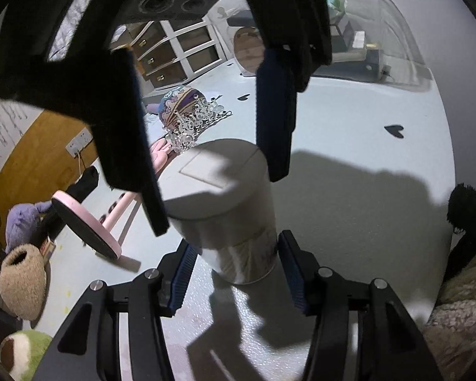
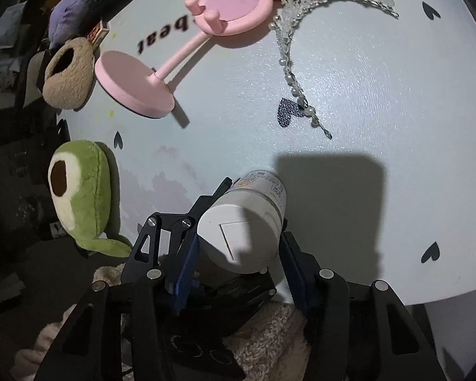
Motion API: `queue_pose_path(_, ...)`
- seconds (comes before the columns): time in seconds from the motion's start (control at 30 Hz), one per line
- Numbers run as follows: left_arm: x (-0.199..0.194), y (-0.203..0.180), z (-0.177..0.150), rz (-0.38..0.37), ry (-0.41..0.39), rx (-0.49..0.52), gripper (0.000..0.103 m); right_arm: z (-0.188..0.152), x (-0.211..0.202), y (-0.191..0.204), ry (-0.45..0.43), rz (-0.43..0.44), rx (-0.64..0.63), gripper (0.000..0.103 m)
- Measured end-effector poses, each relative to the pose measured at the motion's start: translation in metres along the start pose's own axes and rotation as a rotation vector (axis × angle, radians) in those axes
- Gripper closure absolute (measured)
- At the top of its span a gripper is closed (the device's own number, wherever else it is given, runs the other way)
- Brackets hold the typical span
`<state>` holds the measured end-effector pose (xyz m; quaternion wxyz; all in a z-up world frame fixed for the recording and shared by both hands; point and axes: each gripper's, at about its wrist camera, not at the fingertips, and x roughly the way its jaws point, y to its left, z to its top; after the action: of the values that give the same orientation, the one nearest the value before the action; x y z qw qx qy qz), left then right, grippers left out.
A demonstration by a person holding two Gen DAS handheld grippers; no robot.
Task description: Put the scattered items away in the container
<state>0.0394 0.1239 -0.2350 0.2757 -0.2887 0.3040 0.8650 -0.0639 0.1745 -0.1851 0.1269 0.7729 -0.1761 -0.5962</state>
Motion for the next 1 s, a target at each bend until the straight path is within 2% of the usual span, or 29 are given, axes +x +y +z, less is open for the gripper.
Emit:
queue_pose_path(0.13, -0.002, -0.003, 0.003, -0.005, -0.031, 0.071, 0.046, 0.003, -0.006, -0.011, 0.013, 0.037, 0.049, 0.051)
queue_pose_path(0.3, 0.003, -0.009, 0.013, -0.022, -0.076, 0.160, 0.045, 0.004, -0.024, -0.026, 0.016, 0.034, 0.083, 0.051)
queue_pose_path(0.53, 0.023, -0.028, 0.042, -0.061, -0.129, 0.287, 0.045, 0.013, -0.054, -0.058, -0.003, -0.029, 0.133, 0.051)
queue_pose_path(0.67, 0.035, -0.038, 0.060, -0.099, -0.150, 0.324, 0.045, 0.017, -0.063, -0.080, 0.008, -0.031, 0.182, 0.051)
queue_pose_path(0.83, 0.044, -0.046, 0.071, -0.153, -0.144, 0.347, 0.047, 0.022, -0.066, -0.097, 0.012, -0.037, 0.218, 0.051)
queue_pose_path(0.9, 0.047, -0.043, 0.072, -0.174, -0.127, 0.322, 0.047, 0.024, -0.065, -0.101, -0.001, -0.029, 0.212, 0.051)
queue_pose_path(1.0, 0.051, -0.030, 0.076, -0.237, -0.089, 0.235, 0.048, 0.026, -0.070, -0.104, -0.060, 0.013, 0.168, 0.051)
